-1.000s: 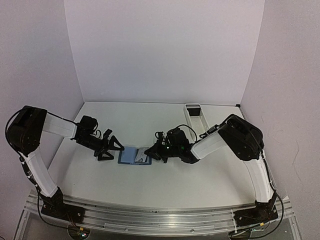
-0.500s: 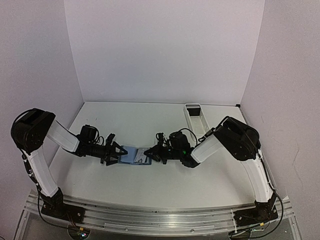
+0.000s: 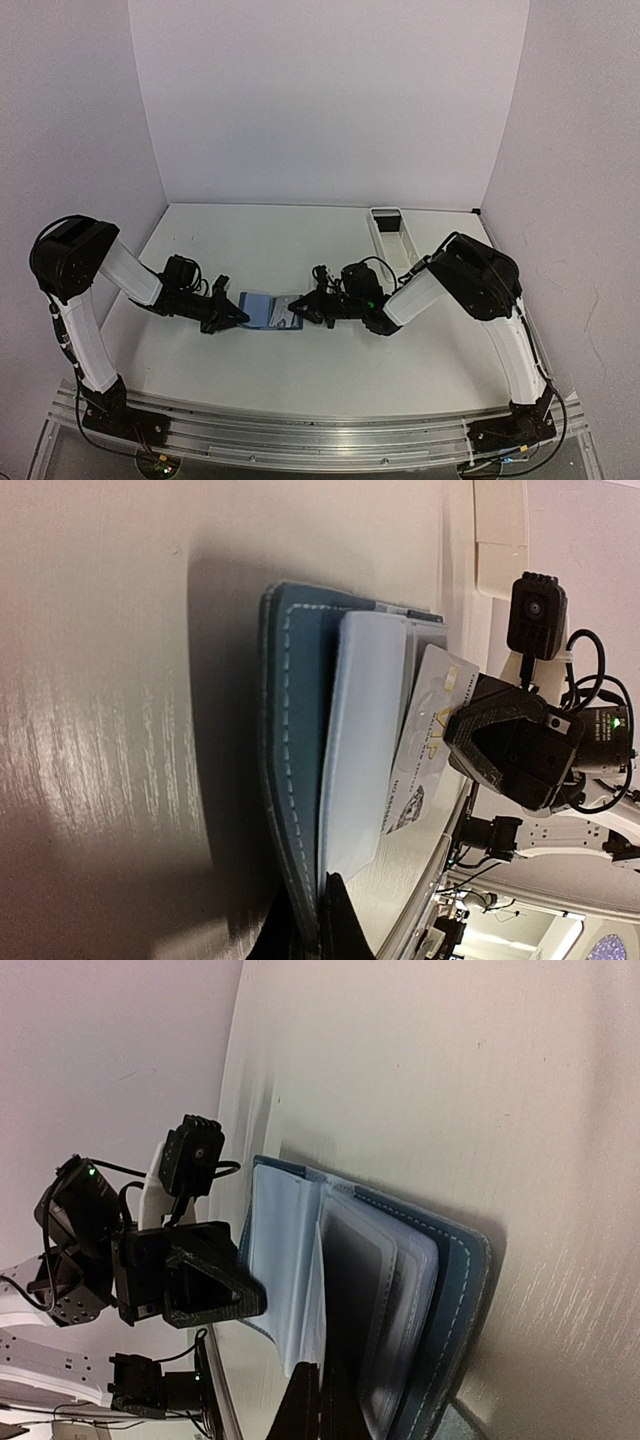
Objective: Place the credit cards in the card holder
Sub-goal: Insert the credit card into the card holder.
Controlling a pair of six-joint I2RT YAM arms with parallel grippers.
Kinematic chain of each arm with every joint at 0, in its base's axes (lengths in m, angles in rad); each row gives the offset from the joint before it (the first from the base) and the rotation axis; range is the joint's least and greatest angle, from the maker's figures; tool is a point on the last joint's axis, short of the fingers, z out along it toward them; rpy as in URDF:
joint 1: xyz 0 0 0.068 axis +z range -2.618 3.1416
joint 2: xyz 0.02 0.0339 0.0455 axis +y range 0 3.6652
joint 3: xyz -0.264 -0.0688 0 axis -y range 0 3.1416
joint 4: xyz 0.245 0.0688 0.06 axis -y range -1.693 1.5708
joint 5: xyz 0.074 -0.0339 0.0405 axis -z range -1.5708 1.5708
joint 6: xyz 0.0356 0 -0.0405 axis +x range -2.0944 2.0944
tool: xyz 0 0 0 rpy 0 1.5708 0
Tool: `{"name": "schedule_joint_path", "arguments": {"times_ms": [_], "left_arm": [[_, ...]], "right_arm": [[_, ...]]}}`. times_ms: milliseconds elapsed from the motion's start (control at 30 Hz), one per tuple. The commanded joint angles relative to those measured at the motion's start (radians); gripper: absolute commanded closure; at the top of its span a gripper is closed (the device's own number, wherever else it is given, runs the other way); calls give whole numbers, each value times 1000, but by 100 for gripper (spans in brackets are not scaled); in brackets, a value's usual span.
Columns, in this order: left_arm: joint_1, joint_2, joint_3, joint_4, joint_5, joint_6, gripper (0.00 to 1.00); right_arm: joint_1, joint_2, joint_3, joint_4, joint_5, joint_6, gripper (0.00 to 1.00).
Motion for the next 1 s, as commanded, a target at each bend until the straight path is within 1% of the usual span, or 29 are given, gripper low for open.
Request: {"name": "schedule_joint_path", "arguments": {"times_ms": [0,67,100,167,333,467,667,900,967], "left_arm": [[5,23,11,-34,-54,-5,100],[5,27,10,-36,-54,-9,100],[5,27,10,-35,-53,-10,100],[8,27,12,-35,-55,-10,100],[6,28,7,-22,-59,-20,100],[8,30,7,-21,-62,-26,100],[8,32,7,-16,-61,-28,100],[9,31,4,-13,-65,-33,100],[9,32,3,-13,-68,-34,100]], "right_arm": [[-15,-11,26,-31,-98,-35,100],[-14,-8,34,3,-108,-7,100],[-14,-12,26,37,-96,2,100],[-14,-15,18,46,-70,8,100],[-9,40,51,128,-41,60,100],[6,59,61,177,32,71,100],[8,64,29,187,131,98,100],[15,82,51,192,106,93,100],[14,64,24,243,100,92,100]]}}
